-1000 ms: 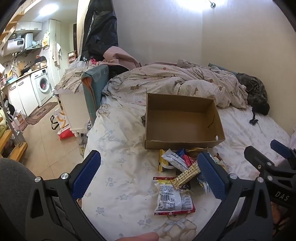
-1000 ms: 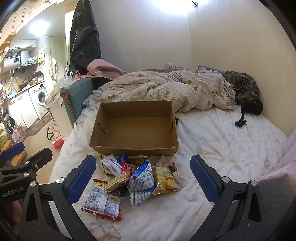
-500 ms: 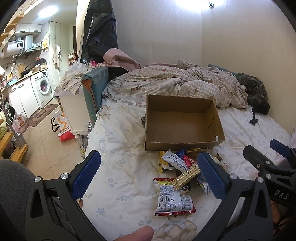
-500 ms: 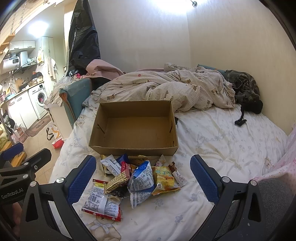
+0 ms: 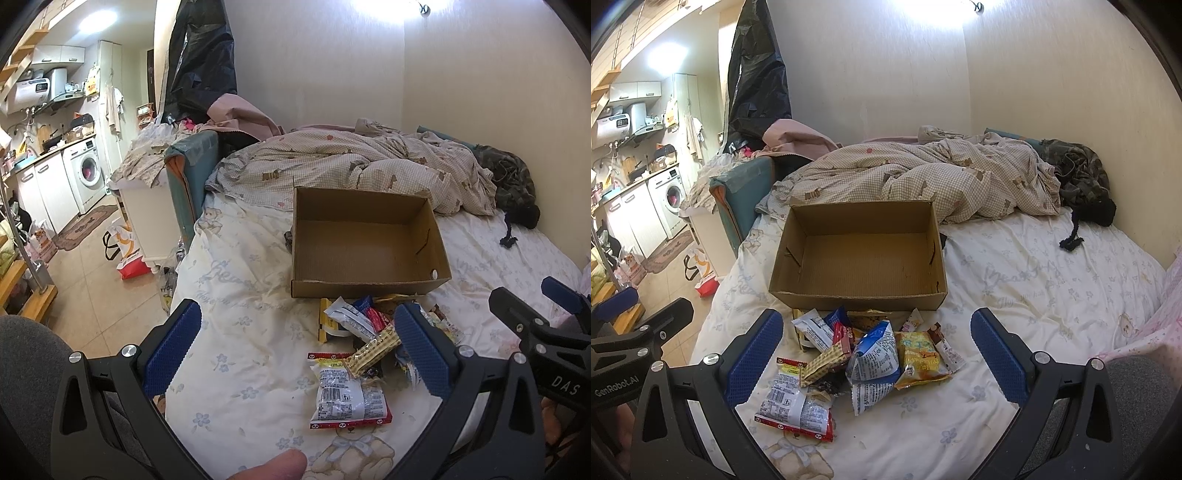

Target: Organize snacks

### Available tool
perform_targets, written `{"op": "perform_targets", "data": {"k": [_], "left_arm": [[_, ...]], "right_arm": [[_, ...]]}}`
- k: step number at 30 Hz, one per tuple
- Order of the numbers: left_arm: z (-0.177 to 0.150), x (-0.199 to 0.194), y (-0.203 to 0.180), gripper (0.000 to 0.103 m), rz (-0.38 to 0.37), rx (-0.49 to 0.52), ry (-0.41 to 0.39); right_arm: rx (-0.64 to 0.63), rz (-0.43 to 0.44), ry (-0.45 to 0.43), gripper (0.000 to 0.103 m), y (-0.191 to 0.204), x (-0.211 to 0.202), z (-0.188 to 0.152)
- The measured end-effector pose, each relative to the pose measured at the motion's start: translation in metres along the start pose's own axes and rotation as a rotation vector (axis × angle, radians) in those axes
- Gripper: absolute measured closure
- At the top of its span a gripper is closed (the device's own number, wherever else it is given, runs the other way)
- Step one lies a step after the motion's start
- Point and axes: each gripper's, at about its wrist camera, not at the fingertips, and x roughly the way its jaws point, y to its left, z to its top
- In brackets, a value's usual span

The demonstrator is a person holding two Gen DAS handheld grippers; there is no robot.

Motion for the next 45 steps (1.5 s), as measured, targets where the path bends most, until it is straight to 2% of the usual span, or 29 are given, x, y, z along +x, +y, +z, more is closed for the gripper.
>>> {"op": "perform_targets", "data": {"k": [45], "left_arm": [[-0.0081,0.0043,-0.0026,0.000,-0.005,0.004,0.016]], "right_arm": [[0.033,0.012,0.014,0.000,-0.0054,0.0023,-0.0001]]}}
